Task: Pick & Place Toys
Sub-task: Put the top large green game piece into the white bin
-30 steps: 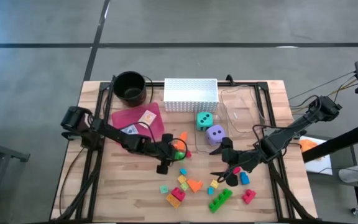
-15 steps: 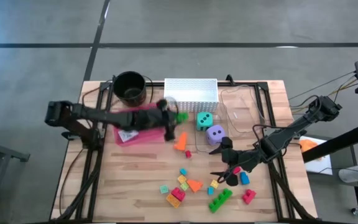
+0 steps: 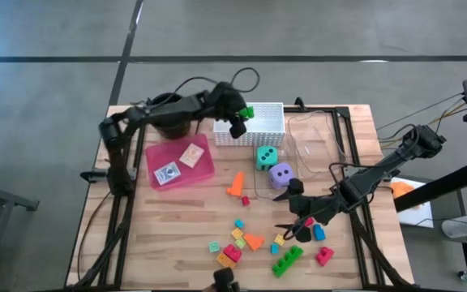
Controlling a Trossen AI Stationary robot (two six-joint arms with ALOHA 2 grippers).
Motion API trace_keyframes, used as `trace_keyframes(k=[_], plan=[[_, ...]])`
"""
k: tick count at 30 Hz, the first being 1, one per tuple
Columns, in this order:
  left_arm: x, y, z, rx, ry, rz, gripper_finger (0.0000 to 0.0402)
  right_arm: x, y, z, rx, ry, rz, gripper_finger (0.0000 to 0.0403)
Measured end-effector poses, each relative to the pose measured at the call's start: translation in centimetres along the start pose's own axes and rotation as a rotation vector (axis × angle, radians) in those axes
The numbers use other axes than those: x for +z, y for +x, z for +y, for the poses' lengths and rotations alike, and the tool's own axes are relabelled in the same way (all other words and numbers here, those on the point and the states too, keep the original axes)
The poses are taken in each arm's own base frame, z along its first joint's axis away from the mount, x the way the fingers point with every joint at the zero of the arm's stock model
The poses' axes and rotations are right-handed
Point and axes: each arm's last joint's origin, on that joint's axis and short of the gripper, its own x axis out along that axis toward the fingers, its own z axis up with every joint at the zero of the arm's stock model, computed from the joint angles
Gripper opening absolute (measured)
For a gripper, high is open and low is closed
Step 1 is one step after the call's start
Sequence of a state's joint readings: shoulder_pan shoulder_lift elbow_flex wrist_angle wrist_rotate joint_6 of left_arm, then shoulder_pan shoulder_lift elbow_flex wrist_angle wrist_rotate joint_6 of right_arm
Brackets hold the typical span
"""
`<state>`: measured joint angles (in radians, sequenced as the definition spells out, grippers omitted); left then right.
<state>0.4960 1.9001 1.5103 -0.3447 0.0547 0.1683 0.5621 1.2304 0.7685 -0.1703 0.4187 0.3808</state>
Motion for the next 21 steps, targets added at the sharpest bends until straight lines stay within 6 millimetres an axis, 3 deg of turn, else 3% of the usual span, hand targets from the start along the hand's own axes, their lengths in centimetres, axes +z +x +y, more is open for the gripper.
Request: trace_keyframes(k=[5,10,15,21], plan=[[1.4,0.7,1.2,-0.032,-0.006,0.201,0.0181,-0.2,0.0,-0.1,-0.008,-0.045,0.022,0.04],[1.5,2.4,1.3,-0.048,0.038,0.218,0.0181,-0.2,0.0,-0.1,-0.009,-0.138,0.027,0.04],[-0.1,4.2,1.5,-0.058,0.031,0.272,0.0181,-0.2,0.0,-0.1,-0.008,-0.143,0.027,0.04],[-1.1,4.6,1.5,-0.059,0.026,0.3,0.02,-0.2,0.0,-0.1,-0.01,-0.143,0.027,0.04]])
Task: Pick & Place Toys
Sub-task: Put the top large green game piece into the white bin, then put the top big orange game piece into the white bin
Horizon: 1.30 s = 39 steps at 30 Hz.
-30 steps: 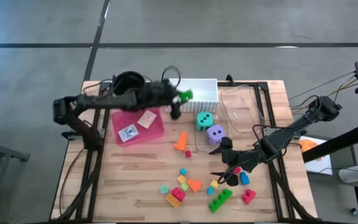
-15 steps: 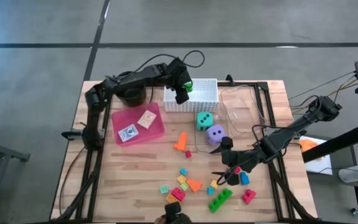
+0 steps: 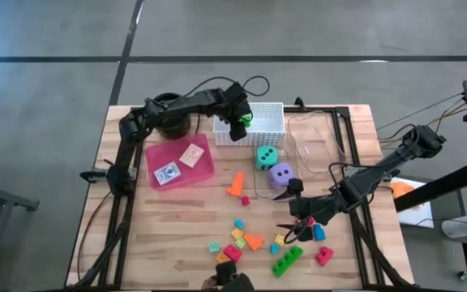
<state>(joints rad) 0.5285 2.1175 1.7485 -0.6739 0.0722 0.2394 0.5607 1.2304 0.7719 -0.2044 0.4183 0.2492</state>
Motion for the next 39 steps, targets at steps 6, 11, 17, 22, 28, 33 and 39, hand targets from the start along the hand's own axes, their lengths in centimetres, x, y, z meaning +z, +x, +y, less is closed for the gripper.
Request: trace_keyframes(k=[6,11,17,22,28,33,39], plan=[[-0.1,0.0,0.1,0.001,-0.002,0.004,0.026,0.1,0.1,-0.3,-0.012,-0.004,0.001,0.04],[0.0,-0.5,0.0,0.006,0.015,-0.002,0.0293,0.1,0.1,-0.4,-0.013,-0.017,0.001,0.04],[1.2,-4.4,-1.4,0.005,0.038,-0.082,0.0298,0.1,0.1,-0.4,-0.013,-0.039,0.001,0.04],[1.7,-7.4,-4.7,-0.039,-0.023,-0.099,0.0299,0.1,0.1,-0.4,-0.013,-0.043,0.001,0.04],[1.4,-8.1,-10.6,-0.079,0.002,-0.022,0.0299,0.1,0.2,-0.4,-0.015,-0.042,0.001,0.04],[0.1,-7.7,-15.1,-0.03,-0.004,0.038,0.0299,0.1,0.2,-0.4,-0.015,-0.041,0.001,0.04],[-2.1,-5.7,-18.4,-0.011,-0.216,0.057,0.0299,0.1,0.2,-0.4,-0.015,-0.041,0.001,0.04]])
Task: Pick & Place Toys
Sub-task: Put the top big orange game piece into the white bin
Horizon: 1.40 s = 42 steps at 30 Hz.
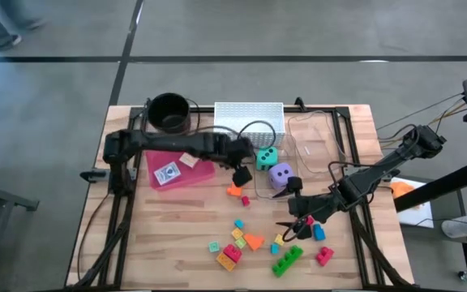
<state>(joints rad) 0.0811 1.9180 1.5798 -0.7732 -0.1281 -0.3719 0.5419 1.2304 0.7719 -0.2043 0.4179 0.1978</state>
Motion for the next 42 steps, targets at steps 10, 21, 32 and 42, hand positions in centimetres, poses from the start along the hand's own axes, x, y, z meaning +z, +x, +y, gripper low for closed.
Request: trace_keyframes(k=[10,21,32,42], plan=[[-4.2,5.0,-0.7,-0.038,-0.187,-0.065,0.0299,0.0,0.0,0.0,0.0,0.0,0.0,0.04],[-6.8,6.8,-0.4,0.001,-0.214,-0.052,0.0299,0.0,0.0,0.0,0.0,-0.041,-0.001,0.04],[-6.8,6.7,-1.5,-0.041,-0.255,-0.101,0.0299,0.1,0.1,-0.3,-0.01,-0.034,0.0,0.04],[-7.5,7.1,-1.3,-0.013,-0.295,-0.083,0.0299,0.1,0.1,-0.3,-0.01,-0.034,0.0,0.04]])
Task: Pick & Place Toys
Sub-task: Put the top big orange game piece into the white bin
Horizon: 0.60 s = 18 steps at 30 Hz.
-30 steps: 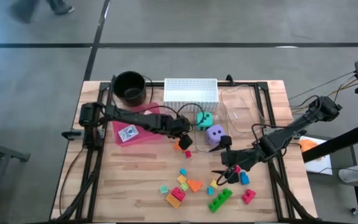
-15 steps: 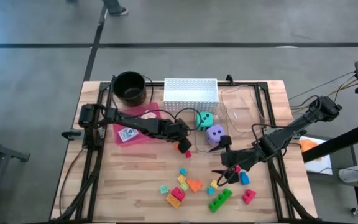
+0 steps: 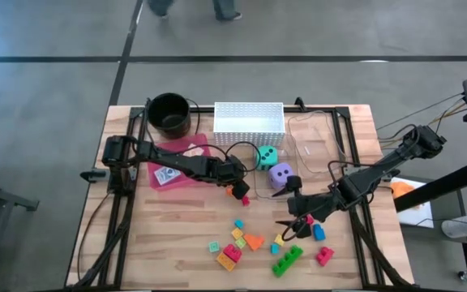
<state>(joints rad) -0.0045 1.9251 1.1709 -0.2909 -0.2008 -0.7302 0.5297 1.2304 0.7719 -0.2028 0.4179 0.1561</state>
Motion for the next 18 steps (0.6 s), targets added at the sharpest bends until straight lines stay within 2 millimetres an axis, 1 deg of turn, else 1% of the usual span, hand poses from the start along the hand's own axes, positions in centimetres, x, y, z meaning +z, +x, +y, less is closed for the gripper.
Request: trace_keyframes(k=[18], plan=[[-0.32,0.38,0.12,0.037,0.027,0.003,0.0298,0.01,0.0,-0.01,0.0,-0.001,-0.001,0.04]])
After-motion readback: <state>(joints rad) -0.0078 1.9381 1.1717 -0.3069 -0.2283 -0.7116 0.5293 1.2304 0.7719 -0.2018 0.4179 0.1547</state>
